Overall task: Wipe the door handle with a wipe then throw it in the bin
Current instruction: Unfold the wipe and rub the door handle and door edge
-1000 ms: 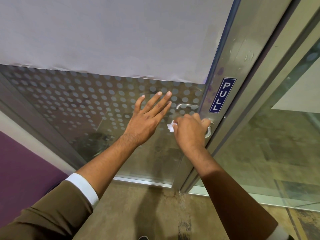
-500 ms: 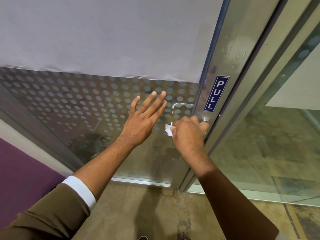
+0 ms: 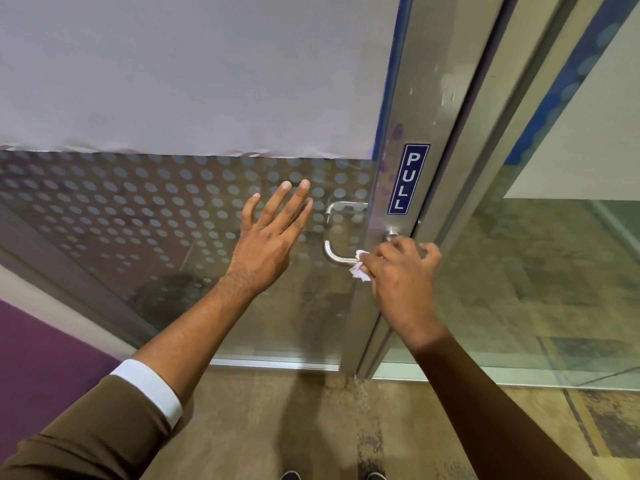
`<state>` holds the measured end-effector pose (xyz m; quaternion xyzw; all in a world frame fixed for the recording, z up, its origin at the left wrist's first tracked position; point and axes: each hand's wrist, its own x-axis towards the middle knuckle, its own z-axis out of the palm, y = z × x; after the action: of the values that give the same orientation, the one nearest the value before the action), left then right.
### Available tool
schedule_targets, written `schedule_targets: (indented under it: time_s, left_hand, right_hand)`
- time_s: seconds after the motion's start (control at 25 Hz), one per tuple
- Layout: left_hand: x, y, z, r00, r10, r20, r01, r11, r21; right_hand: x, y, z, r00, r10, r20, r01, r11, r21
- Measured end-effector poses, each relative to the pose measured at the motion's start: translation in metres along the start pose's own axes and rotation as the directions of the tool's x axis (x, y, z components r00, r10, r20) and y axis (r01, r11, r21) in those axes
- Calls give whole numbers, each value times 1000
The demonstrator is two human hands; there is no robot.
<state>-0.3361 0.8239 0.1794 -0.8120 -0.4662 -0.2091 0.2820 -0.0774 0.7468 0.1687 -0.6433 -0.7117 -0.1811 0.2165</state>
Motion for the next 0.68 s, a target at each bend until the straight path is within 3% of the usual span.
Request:
schedule_targets:
  time_s: [0.16,0.4,0.68]
  left_hand:
    - [-1,2,4,1000,-11,6,11,1000,-16]
    - [-3,10,7,999,-20,33,21,999,-45]
    - [-3,13,6,997,-26,76,32,997,-77]
  right_hand:
    - [-5,21,7,999,41,-17,-40,999,23]
    - [0,-11,9,999,-34,-13,35,994,107]
    - [0,49,8,997,-71,8,68,977,202]
